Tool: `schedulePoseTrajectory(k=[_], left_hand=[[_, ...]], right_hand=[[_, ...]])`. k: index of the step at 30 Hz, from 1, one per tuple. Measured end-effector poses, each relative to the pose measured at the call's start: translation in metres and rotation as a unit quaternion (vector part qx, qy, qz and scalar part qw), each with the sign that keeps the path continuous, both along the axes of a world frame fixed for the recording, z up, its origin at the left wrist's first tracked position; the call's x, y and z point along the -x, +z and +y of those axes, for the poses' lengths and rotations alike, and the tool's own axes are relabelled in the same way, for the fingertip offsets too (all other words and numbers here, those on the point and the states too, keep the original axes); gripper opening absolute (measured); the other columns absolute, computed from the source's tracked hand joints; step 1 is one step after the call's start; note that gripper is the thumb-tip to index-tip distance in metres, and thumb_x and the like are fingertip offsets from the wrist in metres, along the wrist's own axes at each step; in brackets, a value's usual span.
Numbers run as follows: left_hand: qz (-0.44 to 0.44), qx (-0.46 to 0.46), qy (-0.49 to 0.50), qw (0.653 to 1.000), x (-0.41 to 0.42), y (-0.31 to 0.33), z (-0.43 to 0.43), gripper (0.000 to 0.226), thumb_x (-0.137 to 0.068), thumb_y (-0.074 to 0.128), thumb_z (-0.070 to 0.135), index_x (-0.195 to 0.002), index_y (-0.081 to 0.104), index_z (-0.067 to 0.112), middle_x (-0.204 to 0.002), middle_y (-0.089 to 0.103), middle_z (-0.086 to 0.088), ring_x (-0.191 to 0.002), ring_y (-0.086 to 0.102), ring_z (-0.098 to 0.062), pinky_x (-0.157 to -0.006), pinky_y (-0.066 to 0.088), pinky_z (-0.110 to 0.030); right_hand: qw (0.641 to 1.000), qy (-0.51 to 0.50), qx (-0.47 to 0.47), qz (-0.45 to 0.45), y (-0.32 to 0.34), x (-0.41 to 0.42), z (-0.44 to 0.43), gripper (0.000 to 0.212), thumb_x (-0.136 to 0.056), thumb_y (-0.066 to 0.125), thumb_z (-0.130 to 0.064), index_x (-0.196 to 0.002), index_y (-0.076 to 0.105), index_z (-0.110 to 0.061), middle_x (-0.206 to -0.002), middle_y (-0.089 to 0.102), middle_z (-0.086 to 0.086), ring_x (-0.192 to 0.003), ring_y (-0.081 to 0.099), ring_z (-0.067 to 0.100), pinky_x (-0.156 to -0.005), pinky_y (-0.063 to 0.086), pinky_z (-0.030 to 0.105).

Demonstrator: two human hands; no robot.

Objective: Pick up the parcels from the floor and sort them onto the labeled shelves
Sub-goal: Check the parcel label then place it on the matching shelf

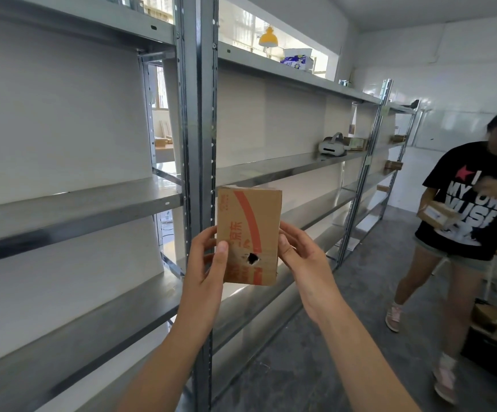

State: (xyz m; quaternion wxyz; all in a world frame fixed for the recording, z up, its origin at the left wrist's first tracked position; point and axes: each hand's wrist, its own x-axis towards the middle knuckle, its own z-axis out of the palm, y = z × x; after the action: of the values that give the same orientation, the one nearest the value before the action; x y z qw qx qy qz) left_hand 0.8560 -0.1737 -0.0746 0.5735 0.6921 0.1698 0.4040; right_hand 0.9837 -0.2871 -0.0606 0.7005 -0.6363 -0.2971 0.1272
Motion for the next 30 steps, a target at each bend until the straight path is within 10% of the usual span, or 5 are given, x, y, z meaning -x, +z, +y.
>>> schedulePoseTrajectory(k=[9, 21, 30], left_hand=[[-0.021, -0.020, 0.000, 1.000, 0.014, -0.008, -0.002, 0.030, -0.098, 0.046, 0.041, -0.125, 0.041, 0.053, -0.124, 0.058, 0.029, -0.110, 0.056, 0.020, -0.081, 0.050, -0.005], [-0.035, -0.027, 0.008, 0.999, 0.026, -0.029, 0.004, 0.039, -0.099, 0.055, 0.017, -0.131, 0.046, 0.037, -0.136, 0.057, 0.013, -0.124, 0.057, 0.006, -0.094, 0.052, -0.013], [-0.014, 0.116, 0.005, 0.993, 0.044, -0.012, 0.010, 0.029, -0.082, 0.046, 0.065, -0.085, 0.063, 0.042, -0.122, 0.069, -0.001, -0.120, 0.062, -0.016, -0.092, 0.047, -0.026]], right_hand=[[0.999, 0.011, 0.028, -0.045, 0.001, 0.008, -0.007, 0.042, -0.089, 0.061, -0.050, -0.131, 0.062, -0.046, -0.137, 0.062, -0.008, -0.126, 0.058, 0.008, -0.093, 0.048, 0.024], [0.997, 0.018, 0.045, 0.055, 0.018, 0.025, 0.006, 0.026, -0.103, 0.040, -0.046, -0.101, 0.066, -0.040, -0.111, 0.074, -0.001, -0.108, 0.069, 0.019, -0.099, 0.057, 0.040], [0.996, 0.063, 0.063, 0.016, 0.016, 0.026, 0.003, 0.049, -0.084, 0.049, -0.055, -0.116, 0.068, -0.023, -0.116, 0.074, 0.001, -0.110, 0.070, 0.015, -0.099, 0.058, 0.037]])
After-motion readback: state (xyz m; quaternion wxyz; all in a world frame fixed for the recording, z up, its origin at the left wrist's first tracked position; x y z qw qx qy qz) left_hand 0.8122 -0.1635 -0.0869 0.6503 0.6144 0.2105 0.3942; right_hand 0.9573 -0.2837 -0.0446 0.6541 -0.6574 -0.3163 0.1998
